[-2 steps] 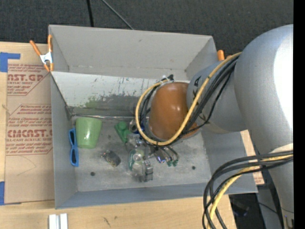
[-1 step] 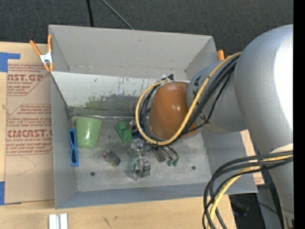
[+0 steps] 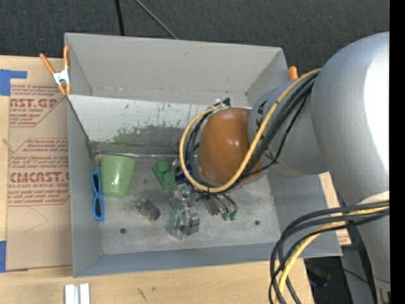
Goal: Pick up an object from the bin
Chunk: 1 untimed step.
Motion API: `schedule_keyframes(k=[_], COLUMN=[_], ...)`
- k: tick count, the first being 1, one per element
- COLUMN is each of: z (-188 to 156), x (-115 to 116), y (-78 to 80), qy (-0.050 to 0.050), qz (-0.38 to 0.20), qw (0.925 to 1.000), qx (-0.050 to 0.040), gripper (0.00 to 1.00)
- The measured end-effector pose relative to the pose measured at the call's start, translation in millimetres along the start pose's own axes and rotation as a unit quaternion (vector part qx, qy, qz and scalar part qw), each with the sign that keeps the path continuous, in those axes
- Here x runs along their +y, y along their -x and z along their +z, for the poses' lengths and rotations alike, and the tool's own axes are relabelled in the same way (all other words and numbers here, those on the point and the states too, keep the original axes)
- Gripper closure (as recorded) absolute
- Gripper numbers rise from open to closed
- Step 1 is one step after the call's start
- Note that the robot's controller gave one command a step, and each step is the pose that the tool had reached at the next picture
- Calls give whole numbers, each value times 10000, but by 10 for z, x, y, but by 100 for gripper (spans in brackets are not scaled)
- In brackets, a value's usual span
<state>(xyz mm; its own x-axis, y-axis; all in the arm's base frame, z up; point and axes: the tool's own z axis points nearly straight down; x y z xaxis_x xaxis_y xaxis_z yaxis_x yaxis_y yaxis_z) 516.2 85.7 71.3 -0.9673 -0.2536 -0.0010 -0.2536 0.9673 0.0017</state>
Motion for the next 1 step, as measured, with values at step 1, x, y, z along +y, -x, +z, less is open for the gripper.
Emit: schedule_keyframes(k=[1], z=[-719], x=[5], y=[24], qy=[-12], qz=[-1], qw=[10000], qx=[-36], gripper=[100])
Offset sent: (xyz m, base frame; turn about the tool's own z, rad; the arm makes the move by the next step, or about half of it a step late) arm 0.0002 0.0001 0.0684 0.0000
